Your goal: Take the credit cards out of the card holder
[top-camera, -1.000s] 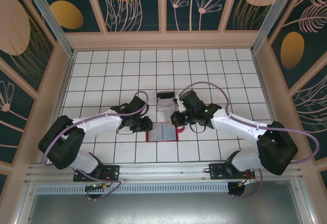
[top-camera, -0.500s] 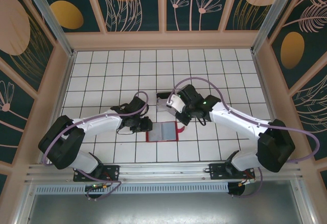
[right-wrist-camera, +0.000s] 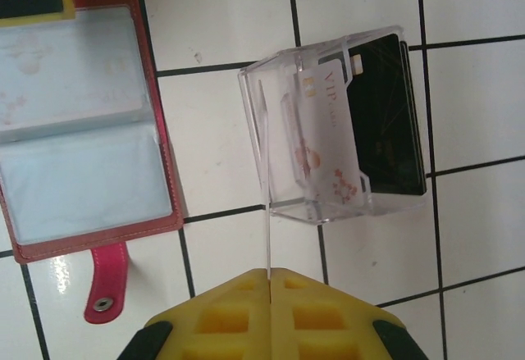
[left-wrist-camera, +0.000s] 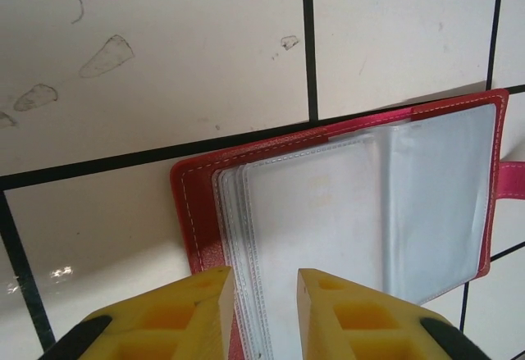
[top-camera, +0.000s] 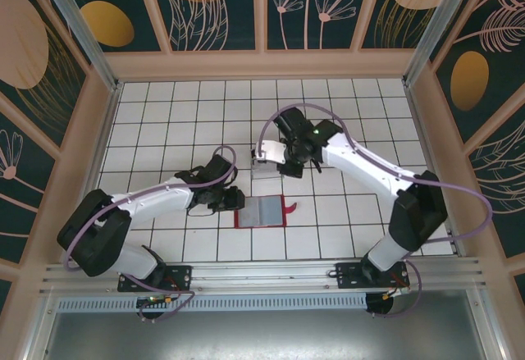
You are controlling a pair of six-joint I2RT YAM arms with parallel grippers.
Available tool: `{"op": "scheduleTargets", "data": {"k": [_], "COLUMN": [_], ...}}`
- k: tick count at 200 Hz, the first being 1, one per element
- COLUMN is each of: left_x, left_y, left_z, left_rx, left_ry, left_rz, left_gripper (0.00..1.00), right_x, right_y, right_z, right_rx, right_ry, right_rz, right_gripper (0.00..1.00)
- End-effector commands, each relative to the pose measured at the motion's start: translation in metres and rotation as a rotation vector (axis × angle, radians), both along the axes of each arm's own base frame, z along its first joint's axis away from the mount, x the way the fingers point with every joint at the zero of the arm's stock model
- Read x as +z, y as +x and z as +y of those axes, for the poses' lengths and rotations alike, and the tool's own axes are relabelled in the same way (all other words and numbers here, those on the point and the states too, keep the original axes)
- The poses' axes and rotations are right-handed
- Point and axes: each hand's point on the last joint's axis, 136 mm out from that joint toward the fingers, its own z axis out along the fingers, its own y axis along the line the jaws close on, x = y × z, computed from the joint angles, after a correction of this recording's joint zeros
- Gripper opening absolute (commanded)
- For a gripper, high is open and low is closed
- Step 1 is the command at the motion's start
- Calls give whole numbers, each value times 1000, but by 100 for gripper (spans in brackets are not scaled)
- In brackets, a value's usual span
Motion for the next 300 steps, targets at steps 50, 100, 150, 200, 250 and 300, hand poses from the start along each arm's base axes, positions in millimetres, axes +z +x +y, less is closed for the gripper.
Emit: {"op": "scheduleTargets", "data": {"k": [50,100,150,200,250,300], "left_x": [-4,-3,-1,-1,-1,-3], "left_y": [-11,-15,-16,-16,-17,-19], "left_z": [15,20,21,22,23,25], "left_rx": [51,70,77,75,80,82], "left_ry": [23,21,18,22,21,21], "left_rz": [27,26,24,25,23,24], "left_gripper": [31,31,31,31,31,31], "right_x": [-17,-32,-43,-54,-65,-77], "right_y": [27,45,52,57,47,45], "right_z": [4,9,14,20,22,22], "right_rx": [74,83,102,119,134,135], "right_ry": [-124,-157,-170,-179,-182,-185], "right_rz": [129,129,131,134,177,202], "right_gripper": [0,0,0,0,0,0]}}
